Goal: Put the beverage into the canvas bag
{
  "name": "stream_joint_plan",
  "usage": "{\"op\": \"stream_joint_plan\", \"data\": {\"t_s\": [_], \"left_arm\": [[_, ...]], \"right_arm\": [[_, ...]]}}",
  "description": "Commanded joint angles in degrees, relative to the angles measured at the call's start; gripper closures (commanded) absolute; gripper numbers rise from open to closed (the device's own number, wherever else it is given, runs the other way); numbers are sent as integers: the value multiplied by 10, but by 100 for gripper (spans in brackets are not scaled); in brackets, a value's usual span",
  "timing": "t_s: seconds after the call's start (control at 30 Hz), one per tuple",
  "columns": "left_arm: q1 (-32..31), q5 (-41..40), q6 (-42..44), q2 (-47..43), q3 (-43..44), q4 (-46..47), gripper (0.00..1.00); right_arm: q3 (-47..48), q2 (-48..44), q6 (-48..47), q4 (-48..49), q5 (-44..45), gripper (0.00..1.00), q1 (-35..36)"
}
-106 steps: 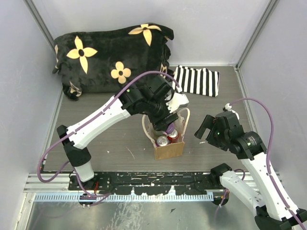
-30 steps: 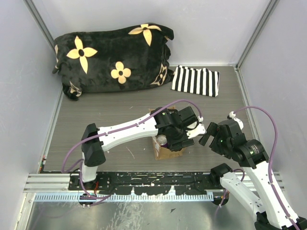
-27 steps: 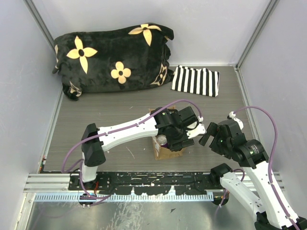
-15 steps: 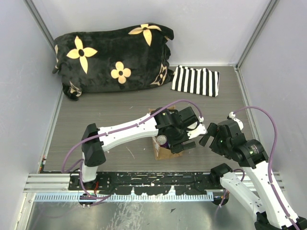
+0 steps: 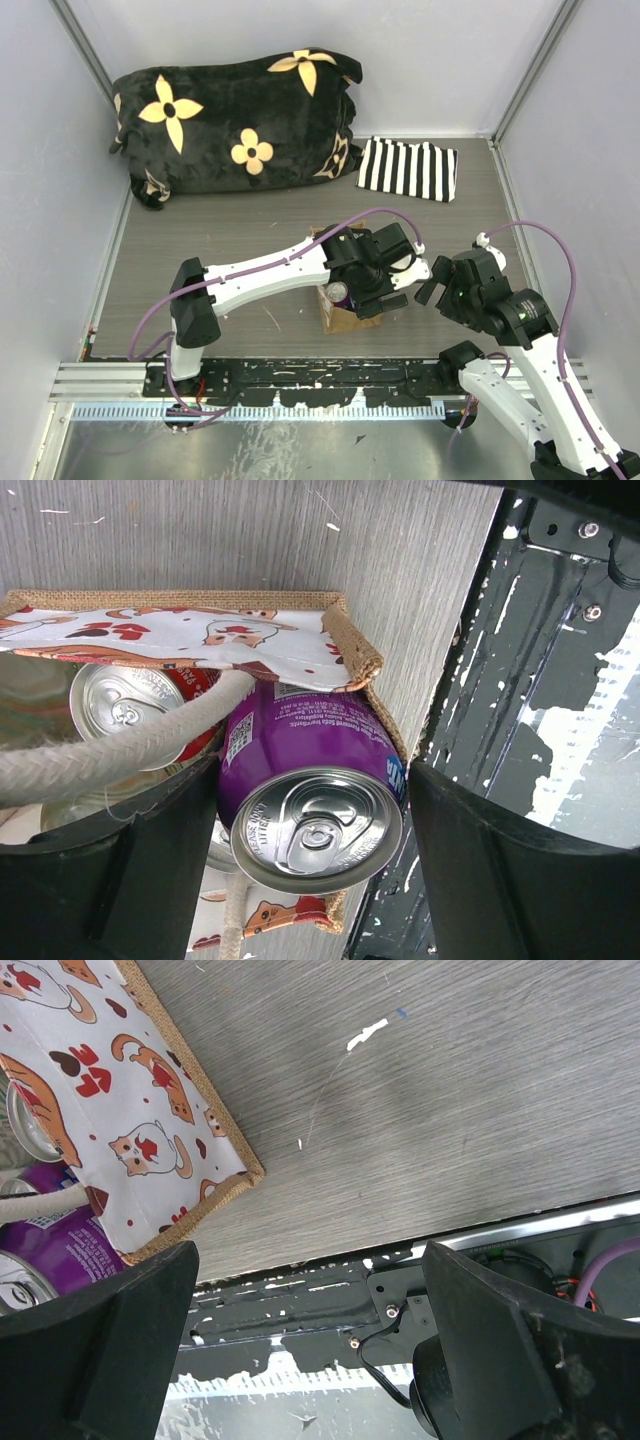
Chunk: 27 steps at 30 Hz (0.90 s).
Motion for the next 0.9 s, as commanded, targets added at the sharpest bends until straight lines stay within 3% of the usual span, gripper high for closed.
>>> {"op": "stream_joint_plan", "data": {"t_s": [0.0, 0.3, 0.87], "left_arm": [[-11, -1, 6, -9, 26, 20, 18], [-10, -8, 8, -12, 22, 21, 4], [3, -29, 4, -17, 25, 33, 6]], "right_arm": [[16, 9, 2, 26, -3, 0, 0], [13, 13, -1, 30, -4, 0, 0], [4, 6, 4, 32, -9, 0, 0]]}}
